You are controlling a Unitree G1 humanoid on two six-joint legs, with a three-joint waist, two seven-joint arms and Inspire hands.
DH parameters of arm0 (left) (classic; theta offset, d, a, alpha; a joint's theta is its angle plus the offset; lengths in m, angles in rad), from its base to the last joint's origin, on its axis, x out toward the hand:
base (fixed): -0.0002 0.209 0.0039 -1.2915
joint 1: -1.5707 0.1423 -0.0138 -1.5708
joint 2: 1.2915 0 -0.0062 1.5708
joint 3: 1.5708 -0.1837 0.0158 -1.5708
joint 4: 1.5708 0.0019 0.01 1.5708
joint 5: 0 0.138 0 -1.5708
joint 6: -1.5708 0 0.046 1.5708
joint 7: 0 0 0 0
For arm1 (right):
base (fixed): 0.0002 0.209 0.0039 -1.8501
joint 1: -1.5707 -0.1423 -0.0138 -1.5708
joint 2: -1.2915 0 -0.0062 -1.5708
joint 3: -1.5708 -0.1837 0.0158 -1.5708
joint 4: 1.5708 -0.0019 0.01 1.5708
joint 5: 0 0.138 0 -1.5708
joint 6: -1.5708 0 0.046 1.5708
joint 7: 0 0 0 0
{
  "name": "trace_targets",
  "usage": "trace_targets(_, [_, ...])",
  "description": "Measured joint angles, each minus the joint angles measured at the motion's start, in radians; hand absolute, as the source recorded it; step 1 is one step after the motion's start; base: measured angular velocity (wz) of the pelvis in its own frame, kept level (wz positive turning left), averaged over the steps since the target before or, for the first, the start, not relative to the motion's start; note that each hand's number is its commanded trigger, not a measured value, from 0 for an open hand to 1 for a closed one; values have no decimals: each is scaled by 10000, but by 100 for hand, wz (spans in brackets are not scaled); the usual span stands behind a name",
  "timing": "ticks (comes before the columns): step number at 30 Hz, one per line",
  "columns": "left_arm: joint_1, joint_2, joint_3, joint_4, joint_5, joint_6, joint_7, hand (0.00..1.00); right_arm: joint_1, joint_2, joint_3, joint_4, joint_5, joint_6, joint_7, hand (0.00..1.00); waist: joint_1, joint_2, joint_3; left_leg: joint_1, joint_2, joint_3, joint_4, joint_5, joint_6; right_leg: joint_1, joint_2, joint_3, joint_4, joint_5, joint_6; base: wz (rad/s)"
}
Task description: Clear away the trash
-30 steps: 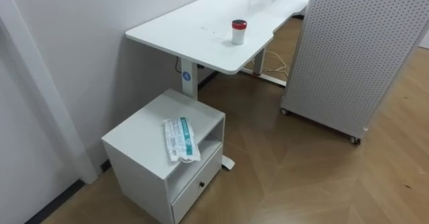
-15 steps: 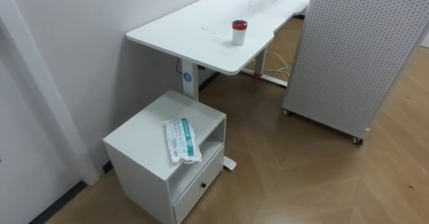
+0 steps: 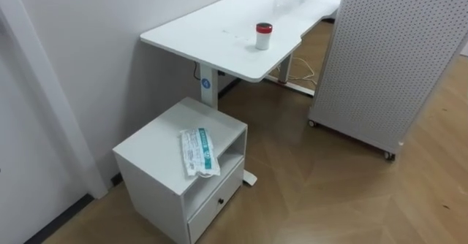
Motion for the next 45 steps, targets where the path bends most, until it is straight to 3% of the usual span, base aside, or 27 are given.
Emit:
trace_targets(7, [55, 150, 388, 197, 522, 458, 93, 0, -15, -1, -158, 97, -4, 179, -55, 100, -16, 93, 51, -470, 514, 1, 2247, -1161, -375, -176, 334, -9, 1433, -1103, -327, 2])
trace_targets(9, [7, 156, 398, 197, 544, 581, 94, 0, 18, -5, -377, 91, -5, 245, -73, 100, -73, 106, 39, -701, 615, 80, 2765, -1189, -425, -248, 398, -10, 1633, -1364, -513, 24])
trace_targets(11, [-11, 172, 346, 180, 583, 616, 97, 0, 7, -43, -398, 77, 3, 255, -146, 100, -255, 78, 60, -1630, 761, 275, 4466, -958, -433, -376, 483, 416, 1861, -1532, -732, 37])
trace_targets(12, [46, 193, 173, 190, 629, 711, 96, 0, 31, -51, -413, 84, 8, 253, -227, 100, -251, -96, 126, -2460, 602, 123, 5778, -596, -213, -266, 463, 855, 2057, -1674, -869, 34])
trace_targets(13, [117, 181, -78, 211, 637, 771, 74, 0, 119, -105, -436, 82, 139, 252, -352, 100, -234, -133, 108, -2990, 92, -40, 5615, -698, -52, -160, 460, 1329, 2074, -1778, -937, 32])
trace_targets(14, [108, 177, -209, 205, 627, 787, 49, 0, 148, -147, -458, 88, 250, 253, -405, 100, -238, -109, 123, -3259, -136, -15, 5333, -668, -85, -189, 459, 1471, 2068, -1828, -917, 22])
trace_targets(15, [110, 162, -314, 202, 640, 810, -9, 0, 182, -244, -465, 167, 516, 313, -474, 100, -119, -144, 74, -3744, -564, -55, 4232, -460, -169, -200, 464, 1907, 2156, -1938, -940, -12])
trace_targets(16, [139, 145, -293, 204, 721, 841, -25, 0, 234, -325, -453, 170, 560, 390, -473, 100, 127, -67, 70, -4024, -877, -86, 2765, 103, -303, -165, 478, 2352, 2168, -2000, -990, -60])
trace_targets(17, [238, 132, -180, 203, 759, 841, -35, 0, 247, -415, -338, 103, 558, 494, -481, 100, 370, 87, 35, -4198, -849, -160, 1344, 683, -382, -114, 506, 2639, 2148, -2070, -996, -78])
trace_targets(19, [448, 122, -4, 203, 762, 842, -51, 0, 314, -560, -133, -77, 534, 647, -490, 100, 353, 301, 1, -4320, -622, -455, 108, 1343, -371, 76, 553, 2894, 2215, -2373, -978, -67])
trace_targets(20, [482, 132, 11, 203, 762, 841, -51, 0, 355, -576, -117, -109, 534, 648, -523, 100, 333, 298, 0, -4334, -617, -542, 23, 1643, -372, 139, 515, 3000, 2332, -2555, -938, -49])
trace_targets(21, [520, 110, 10, 208, 777, 835, -71, 0, 454, -594, -127, -170, 535, 643, -632, 100, 247, 243, -59, -4310, -760, -496, 277, 2301, -299, 296, 338, 3115, 2441, -2909, -794, -40])
trace_targets(22, [478, 74, 7, 204, 788, 764, -110, 0, 489, -599, -204, -137, 535, 647, -713, 100, 193, 151, -71, -4314, -911, -276, 618, 2566, -22, 444, 87, 3047, 2493, -3184, -531, -41])
trace_targets(24, [429, 70, 16, 207, 784, 679, -157, 0, 483, -595, -221, -134, 537, 640, -721, 100, 175, -31, -77, -4310, -1148, 24, 1243, 2486, 165, 759, -414, 2823, 2354, -3384, -130, -51])
trace_targets(25, [333, 79, 9, 206, 759, 607, -157, 0, 487, -585, -261, -118, 545, 640, -776, 100, 184, -137, -52, -4335, -1290, 70, 1774, 2277, 684, 1074, -619, 2791, 2069, -3426, 4, -48])
trace_targets(27, [78, 129, -8, 183, 734, 482, -140, 0, 460, -539, -250, -198, 574, 643, -827, 100, 171, -302, -34, -4366, -1475, 260, 2424, 1595, 868, 1403, -948, 2672, 1926, -3489, 123, -26])
trace_targets(30, [-446, 127, -2, 167, 694, 244, -125, 0, 422, -532, -297, -268, 548, 656, -898, 100, 169, -388, 8, -4330, -1618, 464, 3113, 748, 1120, 1140, -1296, 2158, 3248, -3497, 349, -12])
trace_targets(31, [-638, 128, -3, 149, 698, 149, -48, 0, 416, -533, -372, -307, 547, 650, -929, 100, 154, -382, -2, -4225, -1682, 498, 3179, 537, 1237, 726, -1478, 1855, 4374, -3292, 715, 0])
trace_targets(32, [-672, 131, -5, 148, 690, 110, 13, 0, 409, -533, -393, -324, 548, 650, -982, 100, 143, -380, 2, -4136, -1714, 532, 3178, 450, 1284, 501, -1574, 1720, 4988, -3115, 876, 0])
trace_targets(34, [-975, 152, -74, 147, 535, 60, 290, 0, 272, -540, -366, -315, 558, 653, -1129, 100, 190, -306, 37, -3680, -1752, 576, 3094, 121, 1437, -521, -1873, 1400, 7233, -1726, 882, -13])
trace_targets(35, [-1023, 160, -116, 146, 421, 59, 353, 0, 231, -540, -356, -343, 578, 656, -1135, 100, 224, -235, 50, -3587, -1722, 554, 3062, 46, 1462, -781, -1884, 1377, 7659, -1334, 846, -24])
trace_targets(36, [-1147, 187, -150, 126, 227, 41, 465, 0, 107, -537, -358, -417, 649, 649, -1115, 100, 288, -209, 55, -3450, -1663, 533, 2982, -55, 1466, -1380, -1940, 1349, 8385, -1194, 823, -13])
trace_targets(38, [-1284, 222, -206, 113, 74, -96, 611, 0, -53, -538, -337, -484, 671, 637, -979, 100, 281, -91, 111, -3217, -1575, 528, 2730, -59, 1497, -2188, -1967, 987, 8757, -1554, 718, -4])
trace_targets(40, [-1360, 210, -223, -33, -11, -404, 896, 0, -235, -518, -329, -516, 675, 451, -946, 100, 268, 44, 142, -2983, -1287, 452, 2447, -70, 1493, -2814, -1805, 381, 7349, -1982, 652, 2])
trace_targets(42, [-1407, 210, -268, -121, -42, -527, 1174, 0, -232, -516, -160, -432, 675, 195, -884, 100, 239, 92, 159, -2729, -1145, 414, 2093, -45, 1443, -2732, -1602, 269, 5188, -1992, 696, 13])
trace_targets(44, [-1459, 211, -455, -166, -37, -612, 1398, 0, -219, -511, 53, -298, 757, 122, -985, 100, 242, 79, 107, -2467, -1132, 255, 1796, -12, 1385, -2497, -1429, 335, 3057, -1642, 679, 19])
trace_targets(45, [-1506, 181, -476, -215, -27, -635, 1514, 0, -202, -503, 130, -239, 788, 87, -1054, 100, 232, 94, 68, -2361, -1101, 158, 1684, -39, 1325, -2376, -1330, 342, 2197, -851, 682, 24])
